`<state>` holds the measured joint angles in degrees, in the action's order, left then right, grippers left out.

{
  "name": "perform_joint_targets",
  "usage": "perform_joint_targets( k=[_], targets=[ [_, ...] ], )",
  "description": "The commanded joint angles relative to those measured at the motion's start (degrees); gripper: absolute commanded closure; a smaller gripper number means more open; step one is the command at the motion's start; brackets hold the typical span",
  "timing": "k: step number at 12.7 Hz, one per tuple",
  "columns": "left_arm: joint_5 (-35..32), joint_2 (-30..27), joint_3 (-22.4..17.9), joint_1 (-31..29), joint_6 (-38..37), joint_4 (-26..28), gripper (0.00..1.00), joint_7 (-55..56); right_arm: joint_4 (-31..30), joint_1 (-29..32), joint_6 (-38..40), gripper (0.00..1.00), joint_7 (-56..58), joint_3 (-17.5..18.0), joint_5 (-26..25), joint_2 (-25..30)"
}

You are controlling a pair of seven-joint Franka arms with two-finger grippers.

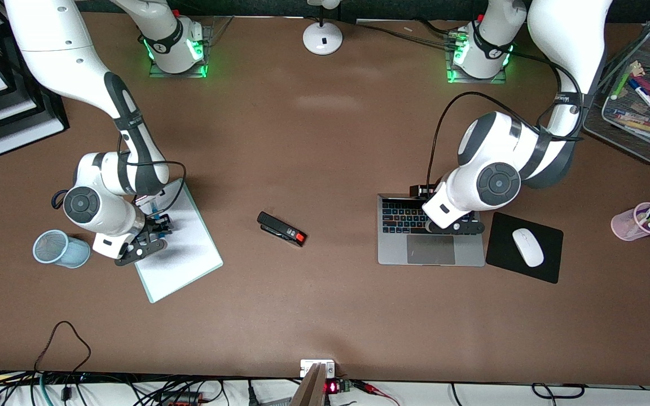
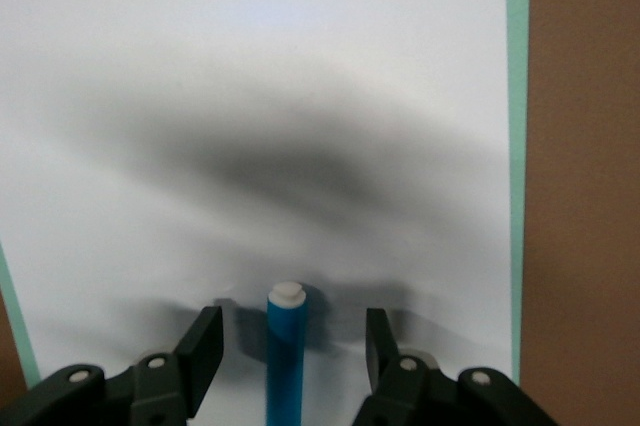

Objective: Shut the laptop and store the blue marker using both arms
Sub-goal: 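Grasp the blue marker with the right gripper while the left gripper presses the lid, then lift the blue marker off the clipboard with the right gripper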

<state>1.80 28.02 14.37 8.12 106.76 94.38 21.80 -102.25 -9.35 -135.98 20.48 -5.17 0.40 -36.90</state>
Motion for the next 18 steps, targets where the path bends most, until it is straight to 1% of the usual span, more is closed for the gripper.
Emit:
perform_joint_targets(
  k=[1,2,4,7,8,9,10,12,13,15,16,17,18],
  targets=[
    [-0.6,1.3,0.0,0.1,0.7,-1.7,0.00,0.0,-0.6,-0.1,-1.0,0.34,1.1,0.1,1.0,-0.4],
    [-0.6,1.4,0.0,0.1,0.7,-1.8,0.00,0.0,-0.6,-0.1,-1.0,0.34,1.1,0.0,1.0,-0.5],
    [-0.6,1.8,0.0,0.1,0.7,-3.1,0.00,-0.1,-0.5,-0.1,-1.0,0.39,1.1,0.0,1.0,-0.4],
    [-0.6,1.8,0.1,0.0,0.7,-3.9,0.00,-0.1,-0.5,-0.1,-1.0,0.49,1.0,0.1,1.1,-0.4],
    [-0.6,1.9,0.1,0.0,0.7,-5.1,0.00,-0.1,-0.4,-0.1,-1.0,0.54,0.8,0.0,1.1,-0.4],
    [-0.6,2.3,0.1,0.0,0.7,-5.3,0.00,-0.1,-0.4,-0.1,-1.0,0.56,0.8,0.0,1.1,-0.4],
    [-0.6,2.8,0.1,0.0,0.8,-5.3,0.00,-0.1,-0.4,-0.1,-1.0,0.61,0.8,0.0,1.1,-0.4],
    [-0.7,3.3,0.1,0.1,3.7,-5.4,0.00,-0.1,-0.4,-0.2,-1.0,0.66,1.0,0.0,1.1,-0.4],
    [-0.7,3.7,0.1,0.1,4.2,-5.4,0.00,-0.2,-0.4,-0.3,-1.0,0.71,1.0,0.0,1.1,-0.4],
    [-0.7,4.5,0.1,0.1,4.6,-5.4,0.00,-0.2,-0.4,-0.3,-1.0,0.72,1.0,0.0,1.1,-0.4],
    [-0.7,4.7,0.0,0.0,4.8,-5.4,0.00,-0.2,-0.4,-0.4,-1.0,0.75,1.0,0.0,1.0,-0.4],
    [-0.7,4.8,0.0,0.0,4.8,-5.4,0.00,-0.2,-0.4,-0.7,-0.9,0.77,1.0,0.0,1.0,-0.4],
    [-0.7,4.8,0.0,0.0,4.8,-5.4,0.00,-0.2,-0.4,-0.8,-1.0,0.81,1.1,0.0,1.0,-0.4]
  ],
)
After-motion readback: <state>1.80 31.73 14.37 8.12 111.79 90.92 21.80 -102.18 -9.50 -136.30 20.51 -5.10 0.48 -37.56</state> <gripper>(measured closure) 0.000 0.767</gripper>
